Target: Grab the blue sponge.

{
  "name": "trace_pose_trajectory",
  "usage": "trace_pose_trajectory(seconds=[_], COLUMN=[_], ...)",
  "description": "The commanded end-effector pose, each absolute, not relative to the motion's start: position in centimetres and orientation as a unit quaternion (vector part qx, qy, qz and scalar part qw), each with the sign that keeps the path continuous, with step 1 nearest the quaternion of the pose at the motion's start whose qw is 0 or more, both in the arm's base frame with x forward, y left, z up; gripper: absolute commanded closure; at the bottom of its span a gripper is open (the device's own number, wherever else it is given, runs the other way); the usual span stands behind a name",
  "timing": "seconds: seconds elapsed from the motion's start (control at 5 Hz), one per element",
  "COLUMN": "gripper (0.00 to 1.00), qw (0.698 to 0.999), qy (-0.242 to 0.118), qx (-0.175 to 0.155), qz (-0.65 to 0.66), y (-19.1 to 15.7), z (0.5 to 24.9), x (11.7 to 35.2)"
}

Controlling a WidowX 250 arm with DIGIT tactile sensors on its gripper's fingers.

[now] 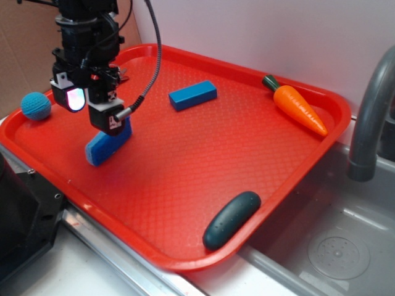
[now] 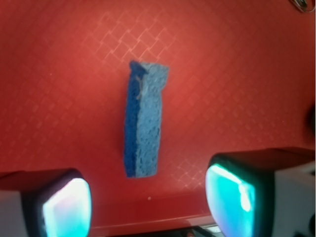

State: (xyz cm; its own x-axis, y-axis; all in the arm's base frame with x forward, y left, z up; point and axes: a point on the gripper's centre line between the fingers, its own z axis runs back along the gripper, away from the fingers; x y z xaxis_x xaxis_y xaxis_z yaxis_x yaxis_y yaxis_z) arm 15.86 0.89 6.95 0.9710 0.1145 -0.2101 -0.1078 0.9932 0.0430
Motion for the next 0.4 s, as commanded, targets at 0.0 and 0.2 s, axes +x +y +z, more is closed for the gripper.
trace_pose_trajectory(seconds=[0.0,0.2], gripper=[0.00,0.00], qw=[0.990,0.989], qy=[0.110,0.108], qx=[0.057,0.069], qz=[0.069,0.069], y=[2.6,3.3], z=[3.3,1.1], x=[16.3,16.8])
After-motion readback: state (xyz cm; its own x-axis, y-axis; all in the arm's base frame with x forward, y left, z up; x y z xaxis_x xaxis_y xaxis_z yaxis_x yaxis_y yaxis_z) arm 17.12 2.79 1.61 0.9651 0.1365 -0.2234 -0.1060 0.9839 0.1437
